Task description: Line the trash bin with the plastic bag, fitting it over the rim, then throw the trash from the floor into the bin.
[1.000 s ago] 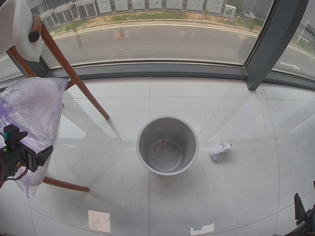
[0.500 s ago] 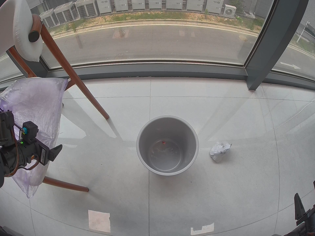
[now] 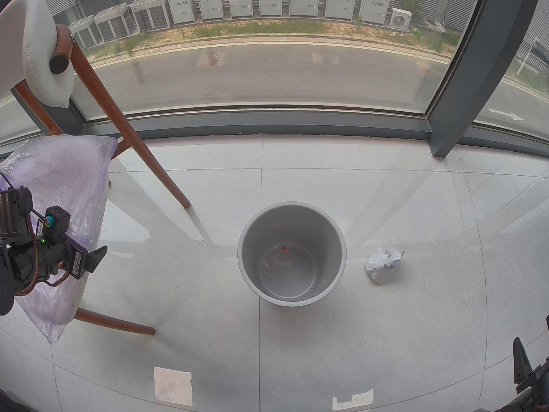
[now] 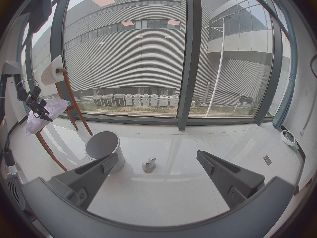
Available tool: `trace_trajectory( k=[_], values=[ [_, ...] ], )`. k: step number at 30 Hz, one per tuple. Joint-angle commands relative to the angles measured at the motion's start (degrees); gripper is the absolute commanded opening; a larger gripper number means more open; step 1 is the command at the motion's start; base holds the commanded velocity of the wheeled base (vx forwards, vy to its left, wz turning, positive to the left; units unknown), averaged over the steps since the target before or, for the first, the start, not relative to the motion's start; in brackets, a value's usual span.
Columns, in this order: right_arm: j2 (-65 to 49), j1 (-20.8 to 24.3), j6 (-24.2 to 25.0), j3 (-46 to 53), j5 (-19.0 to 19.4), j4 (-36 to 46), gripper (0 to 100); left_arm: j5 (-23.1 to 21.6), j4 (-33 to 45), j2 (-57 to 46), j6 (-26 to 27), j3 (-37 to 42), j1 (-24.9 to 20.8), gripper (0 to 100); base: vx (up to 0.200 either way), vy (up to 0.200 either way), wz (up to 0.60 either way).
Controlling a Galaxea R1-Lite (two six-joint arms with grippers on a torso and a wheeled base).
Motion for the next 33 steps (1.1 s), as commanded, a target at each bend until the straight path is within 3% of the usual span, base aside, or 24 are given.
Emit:
trace_trajectory(
  k=[1,3,4,12,21,28,29,33],
  values=[
    [-0.75,0.01,-0.06,1.01,0.02,-0.02,100,-0.15,-0.06,1.14,-0.06,-0.4,0.62,100,0.0,0.0,0.0],
    [-0.75,0.01,0.03,1.01,0.02,-0.02,100,-0.15,-0.06,1.14,0.03,-0.23,0.8,100,0.0,0.0,0.0],
    [-0.75,0.01,-0.06,1.01,0.02,-0.02,100,-0.24,-0.06,1.05,-0.06,-0.23,0.8,0,0.0,0.0,0.0],
    [-0.84,0.01,-0.06,1.01,0.02,-0.02,100,-0.68,0.12,-2.2,-0.41,0.3,0.71,0,0.0,0.0,0.0],
    [-0.84,0.01,-0.06,1.01,0.02,-0.1,100,-2.35,0.56,-11.52,-0.77,6.72,0.71,0,0.0,0.0,0.0],
    [-0.75,0.01,-0.06,1.01,0.02,-0.02,100,-9.38,0.65,-16.79,-4.28,9.62,-0.79,0,0.0,0.0,0.0],
    [-0.84,0.01,-0.06,1.01,0.02,-0.02,100,-12.2,0.56,-16.7,-6.48,8.65,-2.19,0,0.0,0.0,0.0],
    [-0.84,0.01,-0.06,1.01,0.02,-0.02,100,-15.54,0.47,-16.53,-11.49,6.98,-6.59,0,0.0,0.0,0.0]
  ],
)
